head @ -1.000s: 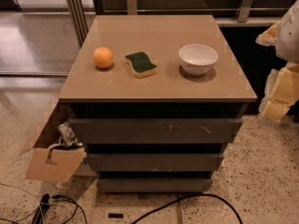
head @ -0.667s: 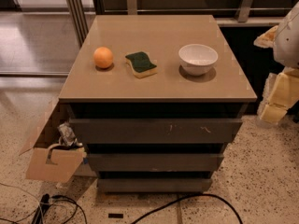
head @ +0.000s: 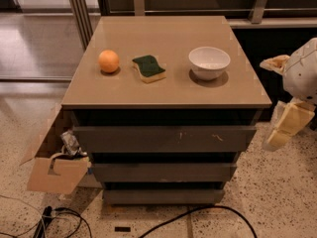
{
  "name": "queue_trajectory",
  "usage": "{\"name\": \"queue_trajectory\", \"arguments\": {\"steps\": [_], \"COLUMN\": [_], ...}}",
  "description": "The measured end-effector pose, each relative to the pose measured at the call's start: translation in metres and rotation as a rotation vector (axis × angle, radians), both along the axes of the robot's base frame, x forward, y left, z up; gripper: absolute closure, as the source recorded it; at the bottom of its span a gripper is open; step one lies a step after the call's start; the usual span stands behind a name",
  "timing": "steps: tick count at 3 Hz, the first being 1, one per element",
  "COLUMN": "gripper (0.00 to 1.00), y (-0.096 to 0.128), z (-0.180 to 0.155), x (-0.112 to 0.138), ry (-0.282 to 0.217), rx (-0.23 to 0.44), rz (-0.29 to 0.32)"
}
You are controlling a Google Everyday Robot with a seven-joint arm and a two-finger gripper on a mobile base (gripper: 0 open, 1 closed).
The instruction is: Open top drawer
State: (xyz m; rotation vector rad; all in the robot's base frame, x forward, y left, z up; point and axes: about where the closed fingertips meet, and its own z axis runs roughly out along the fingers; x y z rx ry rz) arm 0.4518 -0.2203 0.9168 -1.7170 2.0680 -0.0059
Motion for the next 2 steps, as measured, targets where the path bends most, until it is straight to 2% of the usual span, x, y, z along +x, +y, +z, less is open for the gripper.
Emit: {"name": "queue_trajectory", "arguments": {"steps": [1, 2], "gripper": [0.0, 0.0], "y": [-0.0055, -0.0061], "z": [-0.0284, -0.0341], "x": [0.0062, 0.0087], "ry": [-0.001, -0.004], "rx": [0.084, 0.108], "rz": [-0.022, -0.03]}}
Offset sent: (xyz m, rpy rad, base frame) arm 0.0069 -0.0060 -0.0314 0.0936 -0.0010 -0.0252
